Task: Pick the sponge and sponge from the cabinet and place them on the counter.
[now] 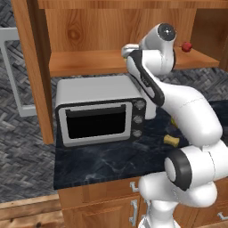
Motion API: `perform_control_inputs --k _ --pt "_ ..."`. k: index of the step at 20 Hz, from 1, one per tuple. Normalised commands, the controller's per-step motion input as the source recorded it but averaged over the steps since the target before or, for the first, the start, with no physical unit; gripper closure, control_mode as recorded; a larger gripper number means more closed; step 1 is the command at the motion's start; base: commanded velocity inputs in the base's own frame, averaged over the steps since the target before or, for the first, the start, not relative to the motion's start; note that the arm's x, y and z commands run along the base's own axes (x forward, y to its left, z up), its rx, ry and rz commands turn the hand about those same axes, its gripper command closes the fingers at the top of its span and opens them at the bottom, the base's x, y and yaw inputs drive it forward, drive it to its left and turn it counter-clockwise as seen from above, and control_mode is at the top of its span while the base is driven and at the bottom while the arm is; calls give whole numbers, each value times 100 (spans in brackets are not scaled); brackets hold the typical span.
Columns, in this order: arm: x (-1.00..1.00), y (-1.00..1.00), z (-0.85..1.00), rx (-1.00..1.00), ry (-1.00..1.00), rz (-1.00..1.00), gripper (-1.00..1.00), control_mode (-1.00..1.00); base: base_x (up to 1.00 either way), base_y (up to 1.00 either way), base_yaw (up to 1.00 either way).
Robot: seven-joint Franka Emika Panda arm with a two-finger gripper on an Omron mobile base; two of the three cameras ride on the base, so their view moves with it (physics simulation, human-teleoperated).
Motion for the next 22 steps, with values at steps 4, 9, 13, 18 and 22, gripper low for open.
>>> perform_control_inputs --k 4,9,13,18,22 --pt "42 0 0 -1 2 0 -100 -100 0 0 0" --pt "41 1 -1 0 8 0 -100 -100 0 0 0" --pt "40 0 0 0 13 0 -100 -100 0 0 0" --pt "39 0 -3 0 9 0 -100 -100 0 0 0" --pt "36 1 -9 0 7 0 -100 -100 0 0 0"
